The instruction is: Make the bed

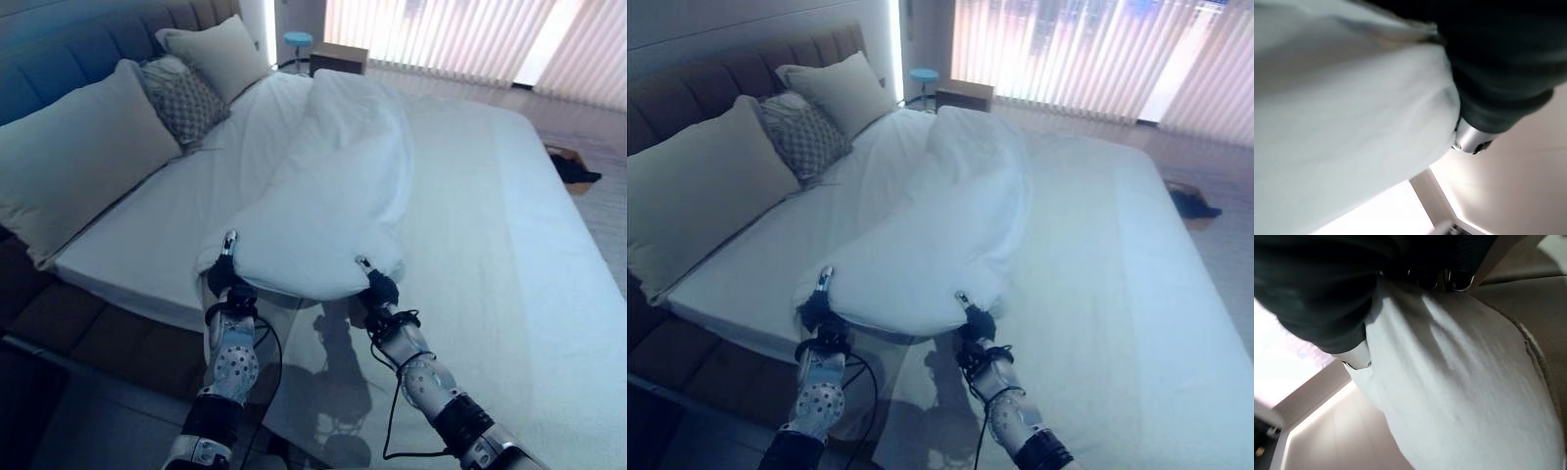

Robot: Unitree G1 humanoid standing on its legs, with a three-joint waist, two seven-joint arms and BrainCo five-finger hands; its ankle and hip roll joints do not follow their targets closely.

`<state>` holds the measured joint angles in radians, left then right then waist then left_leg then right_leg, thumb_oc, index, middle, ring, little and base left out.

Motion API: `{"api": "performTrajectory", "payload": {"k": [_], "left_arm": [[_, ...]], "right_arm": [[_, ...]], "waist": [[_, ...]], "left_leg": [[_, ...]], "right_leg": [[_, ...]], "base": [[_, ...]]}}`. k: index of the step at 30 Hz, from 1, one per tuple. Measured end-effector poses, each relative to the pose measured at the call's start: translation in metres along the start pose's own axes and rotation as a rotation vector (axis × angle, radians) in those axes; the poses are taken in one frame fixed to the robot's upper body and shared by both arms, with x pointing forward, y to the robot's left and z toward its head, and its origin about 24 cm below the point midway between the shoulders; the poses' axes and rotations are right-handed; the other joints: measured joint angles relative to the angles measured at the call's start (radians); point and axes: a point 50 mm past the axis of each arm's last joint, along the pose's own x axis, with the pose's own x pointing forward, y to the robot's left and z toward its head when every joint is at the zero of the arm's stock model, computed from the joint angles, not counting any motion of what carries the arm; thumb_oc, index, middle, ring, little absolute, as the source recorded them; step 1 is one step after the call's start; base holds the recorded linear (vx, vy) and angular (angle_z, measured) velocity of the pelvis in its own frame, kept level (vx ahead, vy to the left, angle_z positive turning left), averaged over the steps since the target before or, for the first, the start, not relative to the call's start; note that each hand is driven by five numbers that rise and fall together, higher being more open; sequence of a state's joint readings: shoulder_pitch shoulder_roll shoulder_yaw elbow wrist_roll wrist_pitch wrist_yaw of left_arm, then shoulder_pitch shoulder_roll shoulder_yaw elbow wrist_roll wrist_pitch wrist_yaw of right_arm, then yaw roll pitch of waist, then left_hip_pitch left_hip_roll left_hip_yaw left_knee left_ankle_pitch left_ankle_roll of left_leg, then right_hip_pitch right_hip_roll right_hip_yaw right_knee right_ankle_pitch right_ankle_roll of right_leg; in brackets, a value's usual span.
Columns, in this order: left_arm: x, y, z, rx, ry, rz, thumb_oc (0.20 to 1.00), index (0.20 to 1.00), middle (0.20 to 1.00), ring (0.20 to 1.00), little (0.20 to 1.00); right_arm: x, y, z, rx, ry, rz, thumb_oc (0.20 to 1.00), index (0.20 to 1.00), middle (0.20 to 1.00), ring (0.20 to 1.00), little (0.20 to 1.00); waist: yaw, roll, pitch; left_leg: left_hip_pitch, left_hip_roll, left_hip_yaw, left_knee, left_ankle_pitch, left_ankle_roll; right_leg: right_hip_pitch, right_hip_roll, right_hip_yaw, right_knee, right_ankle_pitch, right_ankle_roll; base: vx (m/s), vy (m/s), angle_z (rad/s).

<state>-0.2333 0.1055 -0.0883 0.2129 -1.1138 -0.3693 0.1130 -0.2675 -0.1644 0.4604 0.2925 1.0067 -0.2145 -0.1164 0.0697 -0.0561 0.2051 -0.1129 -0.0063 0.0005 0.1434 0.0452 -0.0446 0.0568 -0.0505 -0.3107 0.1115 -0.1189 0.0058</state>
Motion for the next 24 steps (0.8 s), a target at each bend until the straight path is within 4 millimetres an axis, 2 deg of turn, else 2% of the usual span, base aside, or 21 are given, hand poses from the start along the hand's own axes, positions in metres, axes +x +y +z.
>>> {"api": "performTrajectory", "payload": {"k": [1, 2, 3, 4, 5, 7, 8, 9, 11, 13, 14, 15, 16, 17, 18, 19, 20, 22, 23, 24], "left_arm": [[-0.001, -0.001, 0.002, -0.001, -0.001, -0.008, 0.200, 0.200, 0.200, 0.200, 0.200], [-0.004, 0.002, 0.003, -0.002, -0.004, -0.002, 0.200, 0.200, 0.200, 0.200, 0.200], [-0.007, 0.006, 0.002, -0.002, -0.001, 0.008, 0.200, 0.200, 0.200, 0.200, 0.200], [-0.011, 0.011, 0.001, 0.000, 0.006, 0.027, 0.200, 0.200, 0.200, 0.200, 0.200], [-0.014, 0.015, 0.000, 0.003, 0.009, 0.040, 0.200, 0.200, 0.200, 0.200, 0.200], [-0.020, 0.022, -0.002, 0.040, 0.019, 0.057, 0.200, 0.200, 0.200, 0.200, 0.200], [-0.021, 0.024, -0.003, 0.043, 0.023, 0.065, 0.200, 0.200, 0.200, 0.200, 0.200], [-0.021, 0.026, -0.003, 0.049, 0.024, 0.070, 0.200, 0.200, 0.200, 0.200, 0.200], [-0.020, 0.029, -0.006, 0.072, 0.034, 0.090, 0.200, 0.200, 0.200, 0.200, 0.200], [-0.022, 0.035, -0.008, 0.091, 0.045, 0.121, 0.200, 0.200, 0.200, 0.200, 0.200], [-0.021, 0.036, -0.008, 0.094, 0.045, 0.131, 0.200, 0.200, 0.200, 0.200, 0.200], [-0.021, 0.035, -0.008, 0.094, 0.044, 0.136, 0.200, 0.200, 0.200, 0.200, 0.200], [-0.021, 0.035, -0.010, 0.089, 0.046, 0.140, 0.200, 0.200, 0.200, 0.200, 0.200], [-0.017, 0.030, -0.009, 0.089, 0.039, 0.124, 0.200, 0.200, 0.200, 0.200, 0.200], [-0.009, 0.022, -0.005, 0.092, 0.025, 0.100, 0.200, 0.200, 0.200, 0.200, 0.200], [-0.005, 0.017, -0.002, 0.094, 0.015, 0.086, 0.200, 0.200, 0.200, 0.200, 0.200], [0.003, 0.010, 0.007, 0.108, -0.013, 0.057, 0.200, 0.200, 0.200, 0.200, 0.200], [0.007, 0.001, 0.020, 0.126, -0.056, 0.020, 0.200, 0.200, 0.200, 0.200, 0.200], [0.007, -0.010, 0.032, 0.145, -0.105, -0.034, 0.200, 0.200, 0.200, 0.200, 0.200], [0.007, -0.015, 0.040, 0.155, -0.140, -0.055, 0.200, 0.200, 0.200, 0.200, 0.200]], "right_arm": [[-0.001, 0.001, 0.002, -0.003, -0.008, 0.010, 0.200, 0.200, 0.200, 0.200, 0.200], [-0.001, 0.001, 0.001, -0.011, -0.004, 0.026, 0.200, 0.200, 0.200, 0.200, 0.200], [-0.004, -0.001, -0.003, -0.014, 0.007, 0.026, 0.200, 0.200, 0.200, 0.200, 0.200], [-0.011, -0.005, -0.010, -0.015, 0.031, 0.016, 0.200, 0.200, 0.200, 0.200, 0.200], [-0.014, -0.008, -0.015, -0.016, 0.053, 0.007, 0.200, 0.200, 0.200, 0.200, 0.200], [-0.025, -0.016, -0.026, 0.005, 0.086, -0.026, 0.200, 0.200, 0.200, 0.200, 0.200], [-0.027, -0.018, -0.028, 0.005, 0.097, -0.036, 0.200, 0.200, 0.200, 0.200, 0.200], [-0.027, -0.019, -0.029, 0.004, 0.102, -0.037, 0.200, 0.200, 0.200, 0.200, 0.200], [-0.024, -0.019, -0.026, -0.006, 0.100, -0.040, 0.200, 0.200, 0.200, 0.200, 0.200], [-0.023, -0.020, -0.025, -0.026, 0.095, -0.046, 0.200, 0.200, 0.200, 0.200, 0.200], [-0.021, -0.019, -0.024, -0.030, 0.098, -0.052, 0.200, 0.200, 0.200, 0.200, 0.200], [-0.019, -0.018, -0.022, -0.038, 0.095, -0.048, 0.200, 0.200, 0.200, 0.200, 0.200], [-0.019, -0.021, -0.020, -0.051, 0.094, -0.050, 0.200, 0.200, 0.200, 0.200, 0.200], [-0.018, -0.020, -0.019, -0.059, 0.091, -0.051, 0.200, 0.200, 0.200, 0.200, 0.200], [-0.014, -0.014, -0.015, -0.061, 0.080, -0.039, 0.200, 0.200, 0.200, 0.200, 0.200], [-0.011, -0.010, -0.012, -0.065, 0.069, -0.024, 0.200, 0.200, 0.200, 0.200, 0.200], [-0.001, 0.003, -0.003, -0.079, 0.042, 0.021, 0.200, 0.200, 0.200, 0.200, 0.200], [0.006, 0.020, 0.010, -0.082, -0.009, 0.088, 0.200, 0.200, 0.200, 0.200, 0.200], [0.008, 0.039, 0.025, -0.092, -0.075, 0.169, 0.200, 0.200, 0.200, 0.200, 0.200], [0.009, 0.050, 0.032, -0.104, -0.107, 0.213, 0.200, 0.200, 0.200, 0.200, 0.200]], "waist": [[0.006, 0.005, 0.004], [0.014, 0.017, 0.014], [0.026, 0.023, 0.018], [0.029, 0.011, 0.025], [0.029, 0.007, 0.029], [0.022, 0.006, 0.030], [0.014, 0.008, 0.028], [0.005, 0.009, 0.028], [0.001, 0.009, 0.027], [0.001, 0.012, 0.026], [0.000, 0.015, 0.024], [-0.004, 0.032, 0.016], [-0.004, 0.054, 0.006], [-0.008, 0.061, -0.002], [-0.002, 0.038, -0.009], [-0.001, 0.032, -0.013], [0.001, 0.025, -0.014], [0.007, 0.023, -0.015], [0.031, 0.017, -0.013], [0.039, 0.014, -0.013]], "left_leg": [[-0.024, -0.003, -0.026, 0.031, 0.007, -0.012], [-0.036, -0.005, -0.048, 0.045, 0.023, -0.050], [-0.036, -0.002, -0.066, 0.043, 0.036, -0.070], [-0.038, -0.007, -0.066, 0.069, 0.039, -0.085], [-0.041, -0.006, -0.050, 0.122, 0.018, -0.077], [-0.025, 0.044, -0.054, 0.205, -0.029, -0.083], [-0.005, 0.080, -0.057, 0.163, -0.039, -0.083], [0.010, 0.093, -0.051, 0.120, -0.039, -0.085], [0.015, 0.149, -0.091, 0.037, -0.040, -0.095], [0.012, 0.197, -0.141, -0.004, -0.034, -0.087], [0.013, 0.204, -0.141, -0.020, -0.037, -0.092], [0.017, 0.208, -0.137, -0.028, -0.012, -0.074], [0.016, 0.207, -0.136, -0.026, 0.013, -0.073], [0.030, 0.188, -0.112, -0.031, -0.035, -0.140], [0.022, 0.131, -0.106, -0.030, -0.032, -0.106], [0.018, 0.105, -0.101, -0.029, -0.032, -0.089], [0.010, 0.054, -0.080, -0.016, -0.039, -0.057], [0.010, 0.028, -0.067, -0.021, -0.038, -0.036], [0.006, 0.018, -0.038, -0.026, -0.038, -0.024], [-0.004, 0.015, -0.027, -0.019, -0.042, -0.018]], "right_leg": [[-0.011, 0.001, -0.001, 0.003, -0.003, -0.011], [-0.015, -0.002, -0.003, 0.014, -0.004, -0.026], [-0.017, -0.010, -0.002, 0.021, -0.004, -0.035], [-0.015, -0.032, -0.012, 0.022, -0.003, -0.043], [-0.010, -0.038, -0.015, 0.021, -0.003, -0.043], [0.000, -0.042, -0.030, 0.023, -0.005, -0.046], [0.001, -0.042, -0.034, 0.021, -0.004, -0.044], [0.002, -0.036, -0.043, 0.022, -0.005, -0.043], [-0.009, -0.033, -0.055, 0.025, -0.002, -0.035], [-0.011, -0.045, -0.050, 0.032, 0.002, -0.013], [-0.009, -0.052, -0.049, 0.033, 0.006, 0.006], [-0.012, -0.062, -0.039, 0.038, 0.010, 0.035], [-0.012, -0.057, -0.033, 0.041, 0.010, 0.053], [-0.011, -0.089, -0.029, 0.051, 0.014, 0.083], [-0.023, -0.140, -0.019, 0.058, 0.020, 0.105], [-0.027, -0.168, -0.008, 0.057, 0.023, 0.109], [-0.030, -0.212, 0.013, 0.049, 0.042, 0.126], [-0.037, -0.240, 0.030, 0.043, 0.058, 0.122], [-0.066, -0.255, 0.044, 0.040, 0.084, 0.133], [-0.076, -0.257, 0.046, 0.030, 0.098, 0.144]], "base": [[-0.10, 0.033, 0.27], [-0.10, 0.054, 0.07], [-0.06, 0.040, -0.02], [-0.02, 0.068, -0.06], [0.00, 0.094, -0.01], [0.08, 0.234, 0.04], [0.10, 0.275, 0.15], [0.05, 0.139, 0.21], [0.08, 0.257, 0.21], [0.12, 0.476, 0.05], [0.08, 0.403, -0.10], [0.09, 0.465, -0.15], [0.07, 0.436, -0.11], [0.05, 0.425, -0.02], [0.03, 0.388, 0.06], [0.01, 0.376, 0.06], [-0.02, 0.308, -0.01], [-0.06, 0.195, -0.19], [-0.07, 0.149, -0.42], [-0.13, 0.260, -0.52]]}}
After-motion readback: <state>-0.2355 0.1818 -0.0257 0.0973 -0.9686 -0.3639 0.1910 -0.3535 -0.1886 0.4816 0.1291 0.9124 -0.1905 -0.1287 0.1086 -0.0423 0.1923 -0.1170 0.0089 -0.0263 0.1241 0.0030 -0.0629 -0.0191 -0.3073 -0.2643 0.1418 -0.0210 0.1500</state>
